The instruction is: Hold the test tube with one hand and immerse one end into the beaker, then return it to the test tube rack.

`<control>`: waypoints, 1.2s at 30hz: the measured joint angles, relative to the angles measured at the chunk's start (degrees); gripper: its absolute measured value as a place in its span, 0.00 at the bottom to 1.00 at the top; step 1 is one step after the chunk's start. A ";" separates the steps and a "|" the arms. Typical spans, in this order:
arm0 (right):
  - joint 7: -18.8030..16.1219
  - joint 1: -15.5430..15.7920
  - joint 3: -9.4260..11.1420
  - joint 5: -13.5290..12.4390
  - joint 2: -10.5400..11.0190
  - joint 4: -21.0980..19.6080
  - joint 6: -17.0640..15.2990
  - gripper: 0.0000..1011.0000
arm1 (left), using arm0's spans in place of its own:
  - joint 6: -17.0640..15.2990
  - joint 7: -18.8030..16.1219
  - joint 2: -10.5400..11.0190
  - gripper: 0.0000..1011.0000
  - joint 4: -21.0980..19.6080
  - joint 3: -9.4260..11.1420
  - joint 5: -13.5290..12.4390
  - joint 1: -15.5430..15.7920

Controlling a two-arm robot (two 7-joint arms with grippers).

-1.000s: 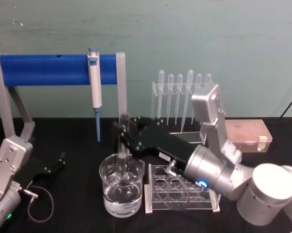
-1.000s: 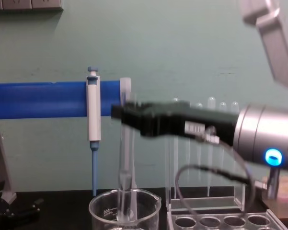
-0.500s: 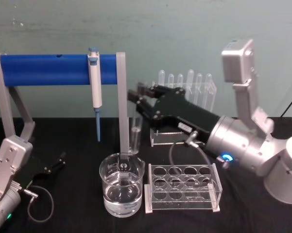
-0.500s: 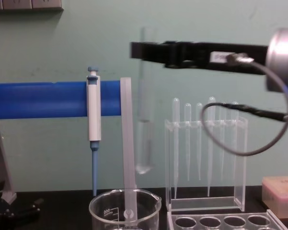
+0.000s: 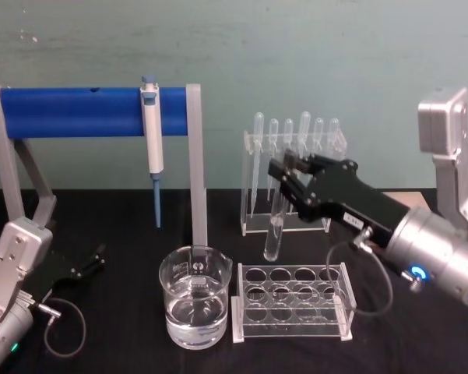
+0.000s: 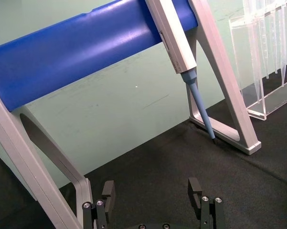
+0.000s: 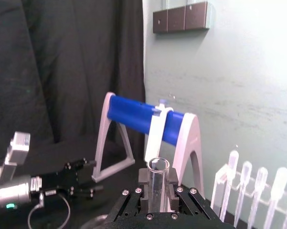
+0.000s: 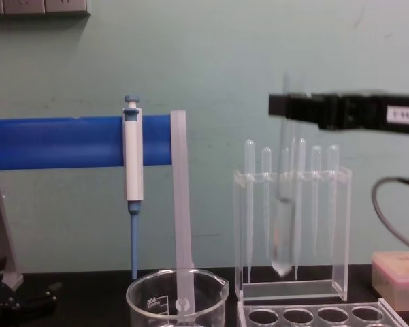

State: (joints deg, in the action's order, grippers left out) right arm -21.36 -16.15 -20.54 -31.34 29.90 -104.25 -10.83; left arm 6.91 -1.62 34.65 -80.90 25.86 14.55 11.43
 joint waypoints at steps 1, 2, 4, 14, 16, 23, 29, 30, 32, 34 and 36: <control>0.01 0.32 -0.04 0.15 0.16 0.08 0.29 0.22 | 0.00 0.00 0.00 0.99 0.00 0.00 0.00 0.00; 0.02 1.03 -0.27 0.61 0.39 0.36 0.90 0.22 | 0.00 0.00 0.00 0.99 0.00 0.00 0.00 0.00; 0.10 1.67 -0.53 1.25 0.56 0.67 1.59 0.22 | 0.00 0.00 0.00 0.99 0.00 0.00 0.00 0.00; 0.56 4.20 -0.23 2.42 0.07 2.01 3.06 0.22 | 0.00 0.00 0.00 0.99 0.00 0.00 0.00 0.00; 0.58 4.34 -0.13 2.44 0.03 2.01 2.99 0.22 | 0.00 0.00 0.00 0.99 0.00 0.00 0.00 0.00; 0.86 4.69 0.06 2.87 -0.08 1.87 1.87 0.22 | 0.00 0.00 0.00 0.99 0.00 0.00 0.00 0.00; 0.93 4.95 0.20 3.24 -0.08 1.85 1.23 0.22 | 0.00 0.00 0.00 0.99 0.00 0.00 0.00 0.00; 0.93 4.99 0.22 3.28 -0.10 1.85 1.21 0.22 | 0.00 0.00 0.00 0.99 0.00 0.00 0.00 0.00; 0.94 5.06 0.24 3.35 -0.15 1.92 1.19 0.22 | 0.00 0.00 0.00 0.99 0.00 0.00 0.00 0.00; 0.92 5.22 0.25 3.39 -0.31 2.19 1.21 0.22 | 0.00 0.00 0.00 0.99 0.00 0.00 0.00 0.00; 0.88 5.44 0.25 3.43 -0.51 2.66 1.51 0.22 | 0.00 0.00 0.00 0.99 0.00 0.00 0.00 0.00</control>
State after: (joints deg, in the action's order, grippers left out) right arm -20.48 -10.71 -20.29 -27.91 29.38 -101.59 -9.33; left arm 6.91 -1.62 34.65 -80.90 25.86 14.55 11.43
